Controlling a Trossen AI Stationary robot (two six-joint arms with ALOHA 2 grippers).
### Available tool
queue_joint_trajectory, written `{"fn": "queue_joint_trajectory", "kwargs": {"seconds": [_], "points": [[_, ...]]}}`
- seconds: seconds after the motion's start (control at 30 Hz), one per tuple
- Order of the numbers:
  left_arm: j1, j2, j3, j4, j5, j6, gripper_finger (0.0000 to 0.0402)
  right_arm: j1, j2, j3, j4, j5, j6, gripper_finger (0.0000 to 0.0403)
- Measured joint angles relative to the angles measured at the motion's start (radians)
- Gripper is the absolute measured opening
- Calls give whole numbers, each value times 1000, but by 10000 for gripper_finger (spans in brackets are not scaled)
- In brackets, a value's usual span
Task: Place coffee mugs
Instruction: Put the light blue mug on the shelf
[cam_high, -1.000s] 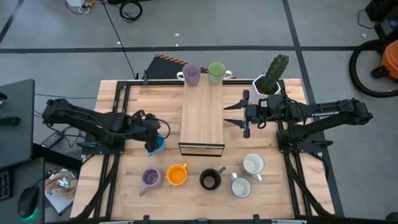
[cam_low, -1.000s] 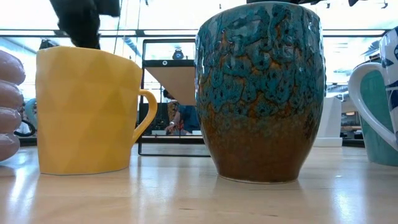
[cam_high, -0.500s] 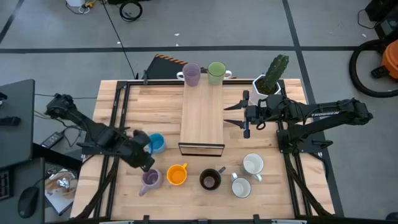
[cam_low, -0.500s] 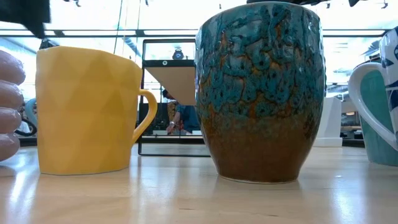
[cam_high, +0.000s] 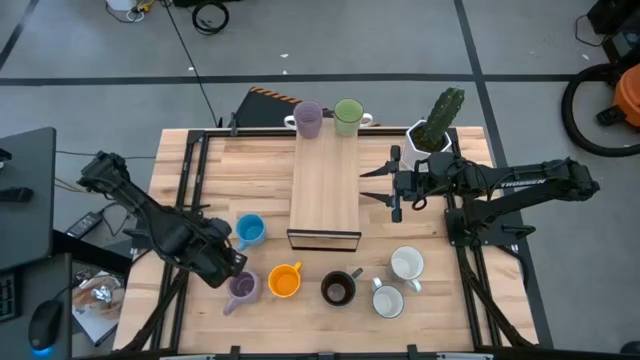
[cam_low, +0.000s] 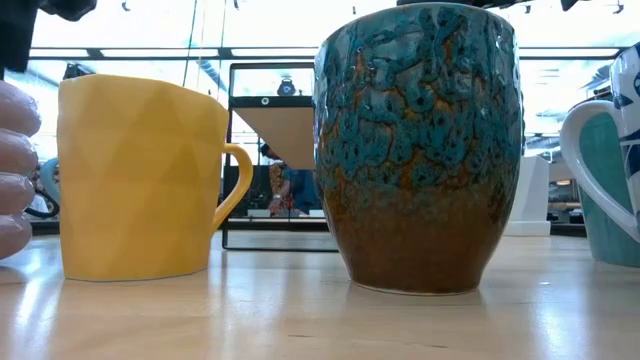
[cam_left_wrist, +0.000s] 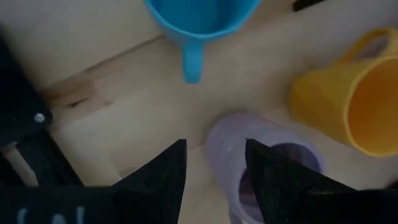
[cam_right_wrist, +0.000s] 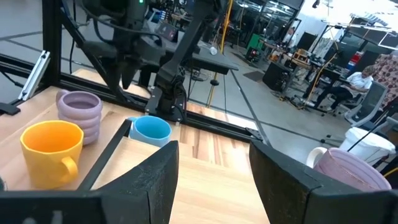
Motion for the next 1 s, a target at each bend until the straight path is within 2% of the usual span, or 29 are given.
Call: {"fn": "queue_joint_trajectory", "kwargs": {"seconds": [0.2,0.37,0.57,0.77,0.9,1.0], "points": [[42,81,0,-71,-9,17,172,0,0,0,14,0,-12,202],[69,134,0,-51,-79,118,172,0,0,0,15,-8,-14,202],[101,153,-12,-5,-92,211,171,0,0,0,15,-27,-14,202],[103,149,-76,31,-66,223,171,0,0,0,14,-33,-10,202],[93,140,-80,29,-68,302,172,0,0,0,14,-33,-6,202],[94,141,-80,34,-25,322,172,0,0,0,14,-33,-6,202]]}}
